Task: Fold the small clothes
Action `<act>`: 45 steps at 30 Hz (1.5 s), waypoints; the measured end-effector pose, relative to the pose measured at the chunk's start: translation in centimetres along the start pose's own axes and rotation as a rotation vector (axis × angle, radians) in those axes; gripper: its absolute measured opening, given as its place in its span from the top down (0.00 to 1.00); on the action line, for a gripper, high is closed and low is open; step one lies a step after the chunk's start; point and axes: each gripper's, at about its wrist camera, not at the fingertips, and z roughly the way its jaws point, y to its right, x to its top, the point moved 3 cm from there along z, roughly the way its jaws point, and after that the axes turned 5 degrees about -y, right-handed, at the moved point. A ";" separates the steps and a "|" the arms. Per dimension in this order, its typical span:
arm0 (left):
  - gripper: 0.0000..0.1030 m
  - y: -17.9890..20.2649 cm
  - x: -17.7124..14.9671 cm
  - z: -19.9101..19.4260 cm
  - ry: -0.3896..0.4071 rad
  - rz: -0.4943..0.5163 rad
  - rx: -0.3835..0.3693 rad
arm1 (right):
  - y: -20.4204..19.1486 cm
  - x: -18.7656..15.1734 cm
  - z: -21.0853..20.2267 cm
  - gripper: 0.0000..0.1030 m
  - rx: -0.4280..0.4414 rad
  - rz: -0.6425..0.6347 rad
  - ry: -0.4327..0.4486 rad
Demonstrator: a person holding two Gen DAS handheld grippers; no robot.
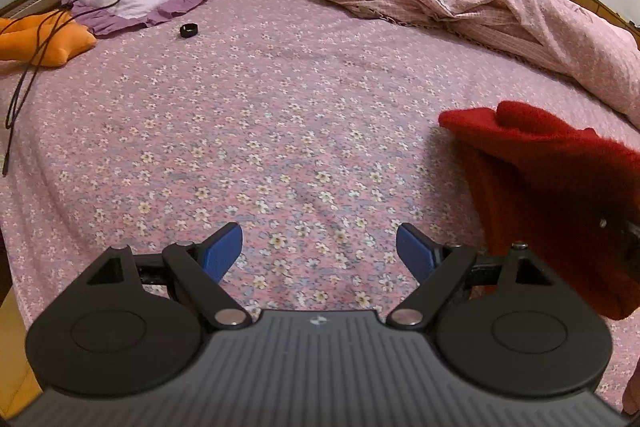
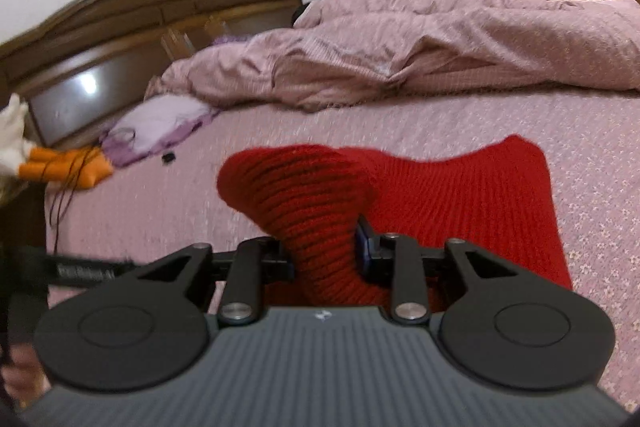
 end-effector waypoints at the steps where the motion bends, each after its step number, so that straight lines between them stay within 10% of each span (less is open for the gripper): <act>1: 0.15 0.0 0.1 -0.2 0.003 0.000 0.000 | -0.2 0.0 -0.1 0.63 -0.002 -0.008 0.002; 16: 0.15 3.4 3.0 -5.0 0.094 0.062 -0.111 | 0.8 0.4 -5.6 0.42 0.168 0.209 -0.016; 34: 0.17 15.6 4.1 -1.3 0.007 0.190 -0.291 | 8.1 -1.7 -9.0 0.41 -0.002 0.391 0.036; 41: 0.75 15.5 3.4 0.5 -0.031 0.157 -0.334 | 9.6 -2.7 -9.1 0.41 -0.022 0.433 0.034; 45: 0.78 13.9 4.3 -1.5 0.025 0.116 -0.374 | 9.9 -2.9 -8.8 0.41 -0.031 0.447 0.026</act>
